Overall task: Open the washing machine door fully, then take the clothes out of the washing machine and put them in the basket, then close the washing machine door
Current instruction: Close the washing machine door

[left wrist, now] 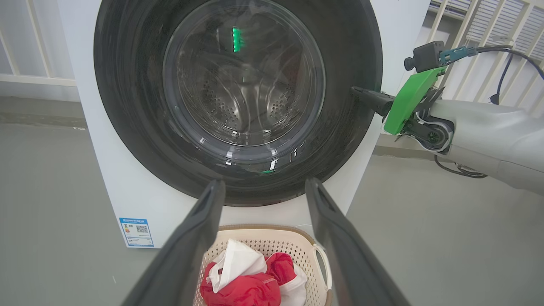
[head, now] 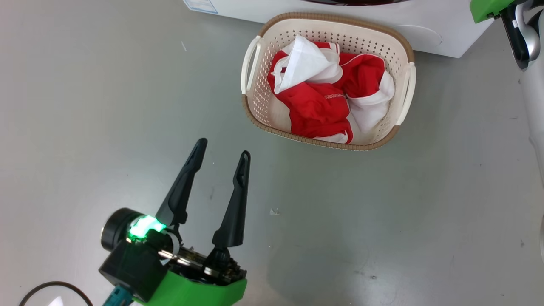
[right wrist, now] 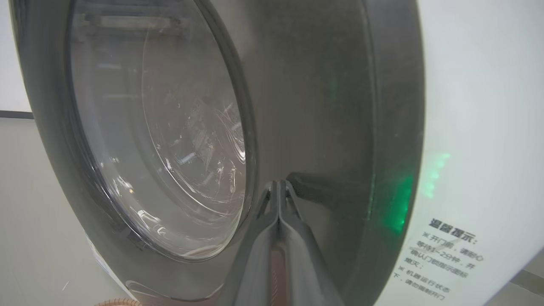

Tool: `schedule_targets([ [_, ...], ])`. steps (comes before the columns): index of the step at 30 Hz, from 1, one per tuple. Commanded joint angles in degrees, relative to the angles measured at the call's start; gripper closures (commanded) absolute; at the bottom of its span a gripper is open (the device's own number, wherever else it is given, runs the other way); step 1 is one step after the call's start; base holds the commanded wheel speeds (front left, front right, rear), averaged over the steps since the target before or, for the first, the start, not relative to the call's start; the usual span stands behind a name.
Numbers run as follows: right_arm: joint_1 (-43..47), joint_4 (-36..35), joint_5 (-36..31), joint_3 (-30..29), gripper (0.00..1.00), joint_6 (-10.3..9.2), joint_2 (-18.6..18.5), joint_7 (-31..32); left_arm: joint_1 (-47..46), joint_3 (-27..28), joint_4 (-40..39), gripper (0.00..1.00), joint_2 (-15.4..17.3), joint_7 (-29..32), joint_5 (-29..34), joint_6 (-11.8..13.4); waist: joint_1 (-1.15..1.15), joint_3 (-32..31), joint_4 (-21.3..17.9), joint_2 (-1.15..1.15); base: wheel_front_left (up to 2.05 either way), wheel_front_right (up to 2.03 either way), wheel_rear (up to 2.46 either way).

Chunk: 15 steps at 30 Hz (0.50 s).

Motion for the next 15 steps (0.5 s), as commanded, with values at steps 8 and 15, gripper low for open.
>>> schedule_targets([
  [8,-0.94,-2.07,-0.84,-1.83,1.0,-0.65,0.69,0.23,-0.9,1.82,-1.02,0.0,0.49,-0.28,-0.04,0.19,0.0,-0.42,-0.87,0.0,0.0,0.0,0.0],
  [15,2.46,-4.42,0.08,-1.21,0.61,-0.65,2.81,0.23,-0.63,2.56,-0.33,0.0,0.49,-0.28,-1.02,0.35,0.0,-1.36,-2.7,0.0,0.0,0.0,0.0],
])
